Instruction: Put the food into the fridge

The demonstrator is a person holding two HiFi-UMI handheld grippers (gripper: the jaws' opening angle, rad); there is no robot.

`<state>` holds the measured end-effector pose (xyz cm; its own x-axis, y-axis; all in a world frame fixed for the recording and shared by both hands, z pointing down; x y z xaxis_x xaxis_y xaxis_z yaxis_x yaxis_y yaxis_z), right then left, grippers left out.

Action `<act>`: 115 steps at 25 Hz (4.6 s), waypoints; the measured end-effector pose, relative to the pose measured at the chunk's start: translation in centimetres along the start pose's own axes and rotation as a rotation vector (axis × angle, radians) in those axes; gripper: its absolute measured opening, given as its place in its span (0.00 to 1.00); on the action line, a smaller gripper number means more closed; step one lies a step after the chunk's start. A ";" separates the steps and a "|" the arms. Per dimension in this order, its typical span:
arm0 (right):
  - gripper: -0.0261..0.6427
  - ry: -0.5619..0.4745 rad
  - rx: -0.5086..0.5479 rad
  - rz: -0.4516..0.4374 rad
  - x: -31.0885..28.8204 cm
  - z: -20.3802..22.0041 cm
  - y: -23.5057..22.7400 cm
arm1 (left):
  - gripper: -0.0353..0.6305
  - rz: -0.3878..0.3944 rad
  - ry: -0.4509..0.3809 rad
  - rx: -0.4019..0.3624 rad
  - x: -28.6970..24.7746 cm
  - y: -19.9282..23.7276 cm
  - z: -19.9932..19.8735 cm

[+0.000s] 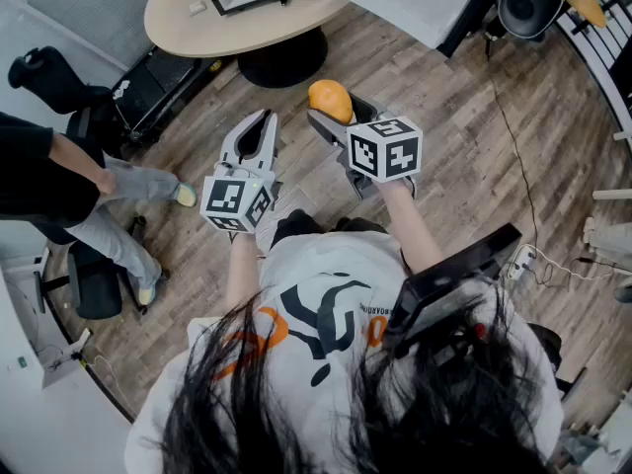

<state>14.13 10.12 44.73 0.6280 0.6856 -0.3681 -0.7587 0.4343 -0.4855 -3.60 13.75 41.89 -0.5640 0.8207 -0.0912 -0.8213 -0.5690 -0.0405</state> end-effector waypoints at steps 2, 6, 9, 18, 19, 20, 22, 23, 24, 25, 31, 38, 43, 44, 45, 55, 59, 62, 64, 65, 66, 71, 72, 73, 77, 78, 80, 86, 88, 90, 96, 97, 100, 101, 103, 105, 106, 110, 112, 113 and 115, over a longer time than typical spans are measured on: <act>0.55 0.000 0.001 0.000 -0.1 -0.1 0.0 | 0.08 -0.001 -0.006 0.009 0.0 0.1 -0.2; 0.55 -0.015 -0.005 -0.001 0.2 -0.1 -0.1 | 0.08 -0.005 -0.014 0.024 0.0 -0.1 -0.4; 0.55 -0.018 -0.014 -0.011 0.0 0.0 -0.3 | 0.08 -0.007 -0.008 0.025 0.0 -0.3 -0.2; 0.55 0.016 -0.042 -0.037 -0.8 0.6 -1.7 | 0.08 -0.008 0.024 0.015 -1.0 -0.9 0.2; 0.55 0.018 -0.042 -0.043 -0.9 0.5 -1.7 | 0.08 -0.012 0.026 0.013 -1.0 -0.9 0.1; 0.55 0.019 -0.043 -0.047 -1.0 0.5 -1.8 | 0.08 -0.015 0.027 0.011 -0.9 -0.9 0.1; 0.55 0.018 -0.053 -0.055 -1.2 0.4 -2.1 | 0.08 -0.017 0.029 0.003 -1.1 -1.1 0.0; 0.55 0.018 -0.059 -0.059 -1.3 0.3 -2.3 | 0.08 -0.016 0.032 -0.004 -1.2 -1.2 -0.1; 0.55 0.018 -0.063 -0.062 -1.5 0.2 -2.5 | 0.08 -0.015 0.036 -0.012 -1.4 -1.2 -0.2; 0.55 0.020 -0.065 -0.065 -1.7 0.1 -2.6 | 0.08 -0.015 0.042 -0.018 -1.6 -1.1 -0.2; 0.55 0.022 -0.044 -0.052 -2.7 -1.2 -3.2 | 0.08 -0.018 0.061 -0.028 -2.9 0.1 -0.6; 0.55 0.029 -0.056 -0.039 -5.5 -2.7 -4.0 | 0.08 -0.007 0.079 -0.025 -5.2 3.1 -0.2; 0.55 0.029 -0.055 -0.002 -8.0 -3.8 -5.1 | 0.08 0.024 0.073 -0.019 -7.6 5.7 0.4; 0.55 0.031 -0.055 0.007 -8.9 -4.1 -5.3 | 0.08 0.029 0.071 -0.018 -8.1 6.5 0.5; 0.55 0.033 -0.056 0.014 -9.8 -4.6 -5.5 | 0.08 0.032 0.069 -0.016 -8.7 7.4 0.5; 0.55 0.033 -0.075 0.045 -20.4 -9.8 -4.1 | 0.08 0.075 0.039 -0.008 -13.4 18.5 -0.5; 0.55 0.030 -0.077 0.066 -23.9 -11.6 -3.7 | 0.08 0.097 0.025 0.013 -15.4 22.7 -0.5; 0.55 0.021 -0.082 0.094 -25.5 -12.5 -4.1 | 0.08 0.126 0.017 0.016 -17.1 24.7 -0.2; 0.55 0.013 -0.084 0.113 -26.4 -13.0 -4.5 | 0.08 0.148 0.014 0.018 -18.3 25.8 0.0; 0.55 0.011 -0.086 0.122 -26.8 -13.2 -4.6 | 0.08 0.158 0.013 0.020 -18.8 26.2 0.1; 0.55 0.009 -0.087 0.131 -27.1 -13.4 -4.7 | 0.08 0.168 0.012 0.021 -19.2 26.6 0.2; 0.55 0.007 -0.089 0.176 -27.8 -14.1 -5.1 | 0.08 0.220 0.015 0.030 -20.5 27.4 0.5; 0.55 0.005 -0.089 0.182 -27.8 -14.4 -5.2 | 0.08 0.226 0.014 0.034 -20.9 27.5 0.6; 0.55 0.002 -0.089 0.186 -27.9 -14.6 -5.3 | 0.08 0.230 0.014 0.039 -21.3 27.7 0.6; 0.55 -0.012 -0.095 0.193 -27.9 -15.3 -5.5 | 0.08 0.238 0.018 0.049 -22.0 28.2 0.8; 0.55 -0.017 -0.097 0.193 -27.9 -15.5 -5.6 | 0.08 0.239 0.019 0.050 -22.1 28.3 0.9; 0.55 -0.025 -0.099 0.195 -28.1 -15.9 -5.9 | 0.08 0.241 0.022 0.055 -22.4 28.5 1.0; 0.55 -0.061 -0.142 0.155 -29.0 -18.0 -6.6 | 0.08 0.216 0.043 0.063 -23.2 29.6 1.6; 0.55 -0.075 -0.129 0.152 -29.4 -19.3 -6.9 | 0.08 0.213 0.049 0.062 -23.6 29.9 1.6; 0.55 -0.082 -0.101 0.159 -29.8 -20.4 -7.3 | 0.08 0.207 0.050 0.066 -24.2 30.2 1.6; 0.55 -0.106 -0.070 0.160 -31.4 -23.8 -9.1 | 0.08 0.190 0.052 0.058 -26.8 31.4 1.2; 0.55 -0.112 -0.071 0.163 -31.6 -24.5 -9.7 | 0.08 0.193 0.051 0.053 -27.3 31.4 1.1; 0.55 -0.129 -0.053 0.171 -32.3 -26.7 -11.1 | 0.08 0.199 0.040 0.047 -28.8 31.5 0.5; 0.55 -0.136 -0.043 0.173 -32.6 -27.5 -11.5 | 0.08 0.201 0.038 0.045 -29.3 31.6 0.3; 0.55 -0.147 -0.018 0.183 -33.2 -29.0 -12.3 | 0.08 0.208 0.036 0.038 -30.2 31.7 0.0; 0.55 -0.154 0.011 0.199 -33.9 -30.4 -13.2 | 0.08 0.217 0.035 0.031 -31.0 31.7 -0.2; 0.55 -0.155 0.024 0.208 -34.3 -31.0 -13.7 | 0.08 0.221 0.036 0.029 -31.4 31.7 -0.2; 0.55 -0.145 0.081 0.256 -36.3 -32.9 -15.6 | 0.08 0.234 0.038 0.021 -32.8 31.8 -0.3; 0.55 -0.133 0.120 0.290 -37.4 -33.8 -16.3 | 0.08 0.239 0.036 0.017 -33.4 31.9 -0.4; 0.55 -0.126 0.136 0.311 -38.1 -34.2 -16.6 | 0.08 0.241 0.036 0.016 -33.6 32.0 -0.5; 0.55 -0.117 0.150 0.349 -39.3 -34.9 -17.3 | 0.08 0.242 0.037 0.017 -34.0 32.1 -0.6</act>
<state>8.60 -44.70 39.87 0.3109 0.8652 -0.3933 -0.9453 0.2384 -0.2227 -10.70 -32.47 43.15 -0.7415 0.6577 -0.1328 -0.6640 -0.7477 0.0039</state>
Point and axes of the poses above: the fingertips, and each gripper's own axes: x backward along the fingers, y to its left, z out of its underside, the point moved 7 cm from there along x, backward along the fingers, and after that the axes turned 6 degrees about -x, right-handed, at the moved point
